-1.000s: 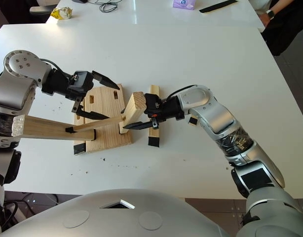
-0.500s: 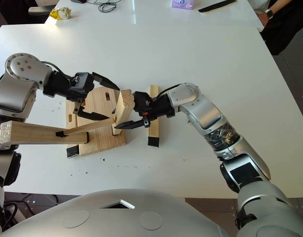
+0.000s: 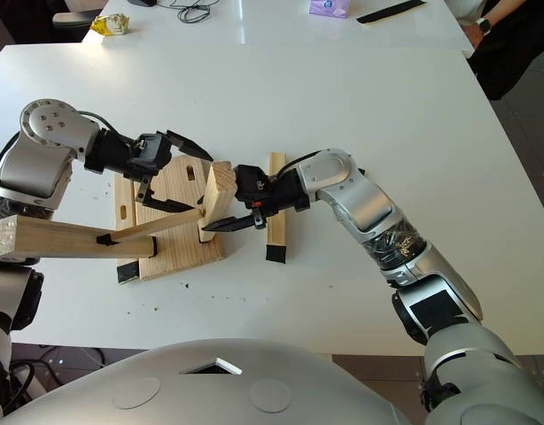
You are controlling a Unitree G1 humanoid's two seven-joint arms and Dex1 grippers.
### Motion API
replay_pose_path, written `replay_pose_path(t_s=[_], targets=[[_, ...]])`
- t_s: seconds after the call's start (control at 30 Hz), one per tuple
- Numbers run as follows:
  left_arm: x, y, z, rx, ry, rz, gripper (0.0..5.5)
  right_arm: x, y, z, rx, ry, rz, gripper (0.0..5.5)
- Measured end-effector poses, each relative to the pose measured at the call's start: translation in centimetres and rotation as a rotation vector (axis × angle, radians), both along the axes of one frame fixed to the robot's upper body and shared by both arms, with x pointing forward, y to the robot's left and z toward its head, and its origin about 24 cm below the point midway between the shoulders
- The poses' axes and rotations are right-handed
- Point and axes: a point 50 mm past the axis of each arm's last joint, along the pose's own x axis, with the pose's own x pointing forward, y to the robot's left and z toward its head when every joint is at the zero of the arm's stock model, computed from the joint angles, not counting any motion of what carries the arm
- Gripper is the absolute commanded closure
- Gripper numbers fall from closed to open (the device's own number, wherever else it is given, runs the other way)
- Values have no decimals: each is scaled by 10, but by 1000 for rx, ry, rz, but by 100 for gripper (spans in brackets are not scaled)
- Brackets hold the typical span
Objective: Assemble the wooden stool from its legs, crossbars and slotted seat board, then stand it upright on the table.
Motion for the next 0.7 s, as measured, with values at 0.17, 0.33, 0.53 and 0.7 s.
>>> replay_pose_path(t_s=[0.17, 0.33, 0.53, 0.7], targets=[[3, 5, -4, 33, -16, -24, 33, -1, 0, 0, 0, -3, -1, 346], [-6, 12, -4, 77, 37, -70, 33, -1, 1, 0, -1, -4, 0, 346], [-16, 16, -7, 121, 83, -107, 33, -1, 1, 0, 0, -5, -3, 346], [-23, 13, -8, 99, 122, -123, 33, -1, 1, 0, 1, -5, -2, 346]])
